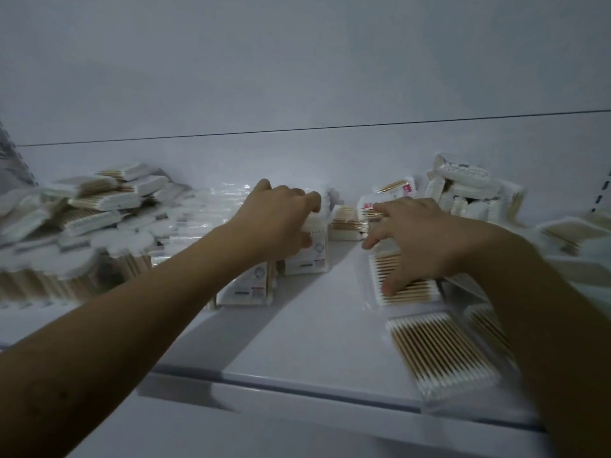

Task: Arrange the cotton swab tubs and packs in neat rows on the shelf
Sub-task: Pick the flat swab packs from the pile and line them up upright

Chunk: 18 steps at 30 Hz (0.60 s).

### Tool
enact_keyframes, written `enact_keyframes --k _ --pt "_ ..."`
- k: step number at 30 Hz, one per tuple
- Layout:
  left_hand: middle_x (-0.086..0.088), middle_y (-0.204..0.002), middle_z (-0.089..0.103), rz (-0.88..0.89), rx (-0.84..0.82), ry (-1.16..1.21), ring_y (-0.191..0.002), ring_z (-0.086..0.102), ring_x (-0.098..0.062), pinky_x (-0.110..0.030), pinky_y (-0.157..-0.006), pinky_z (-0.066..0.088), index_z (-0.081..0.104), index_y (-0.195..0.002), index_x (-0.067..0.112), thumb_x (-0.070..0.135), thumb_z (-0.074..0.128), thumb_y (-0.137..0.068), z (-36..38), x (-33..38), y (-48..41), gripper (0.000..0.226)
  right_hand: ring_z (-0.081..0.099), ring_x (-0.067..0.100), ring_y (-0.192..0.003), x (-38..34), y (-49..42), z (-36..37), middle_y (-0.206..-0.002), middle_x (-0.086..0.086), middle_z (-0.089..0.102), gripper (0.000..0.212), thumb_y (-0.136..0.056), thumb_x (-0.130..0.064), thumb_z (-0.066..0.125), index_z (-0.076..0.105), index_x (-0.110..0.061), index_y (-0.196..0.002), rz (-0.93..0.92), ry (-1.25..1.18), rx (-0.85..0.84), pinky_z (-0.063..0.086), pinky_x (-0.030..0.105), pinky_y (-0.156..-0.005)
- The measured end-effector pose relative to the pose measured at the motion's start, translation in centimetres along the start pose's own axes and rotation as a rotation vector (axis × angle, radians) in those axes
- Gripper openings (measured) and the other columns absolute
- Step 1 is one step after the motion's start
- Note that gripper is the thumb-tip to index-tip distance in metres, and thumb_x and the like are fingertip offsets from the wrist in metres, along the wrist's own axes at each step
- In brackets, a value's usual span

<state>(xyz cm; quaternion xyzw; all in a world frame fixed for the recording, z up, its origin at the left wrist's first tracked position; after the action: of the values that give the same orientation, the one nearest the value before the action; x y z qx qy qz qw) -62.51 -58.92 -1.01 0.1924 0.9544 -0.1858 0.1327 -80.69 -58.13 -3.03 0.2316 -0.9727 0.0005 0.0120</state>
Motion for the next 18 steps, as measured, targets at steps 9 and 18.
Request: enact_keyframes --k 9,18 --pt "0.003 -0.118 0.060 0.039 0.064 -0.032 -0.104 0.056 -0.021 -0.032 -0.084 0.036 0.054 -0.121 0.025 0.027 0.064 -0.089 0.1 0.7 -0.2 0.033 0.027 0.024 -0.135 -0.1 -0.9 0.4 -0.144 -0.003 0.037 0.060 -0.059 -0.058 0.081 0.053 -0.040 -0.109 -0.076 -0.043 0.030 0.022 0.041 -0.113" --pt "0.002 -0.120 0.062 0.000 0.115 -0.128 -0.103 0.060 -0.023 -0.036 -0.091 0.037 0.046 -0.129 0.023 0.024 0.064 -0.085 1.0 1.1 0.1 0.048 0.054 0.007 -0.078 -0.3 -0.2 -1.5 -0.084 -0.013 0.057 0.042 -0.062 -0.032 0.090 0.056 -0.025 -0.086 -0.123 -0.573 0.326 0.045 0.025 -0.068"
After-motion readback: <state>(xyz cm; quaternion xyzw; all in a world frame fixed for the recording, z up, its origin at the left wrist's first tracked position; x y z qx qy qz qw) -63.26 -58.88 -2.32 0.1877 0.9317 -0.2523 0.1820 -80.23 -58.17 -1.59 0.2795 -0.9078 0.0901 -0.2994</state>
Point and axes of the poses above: each hand's wrist, its own y-axis away from the middle knuckle, its own z-axis out of the palm, x = y × z, the point moved 4 cm from there along -y, towards the middle knuckle
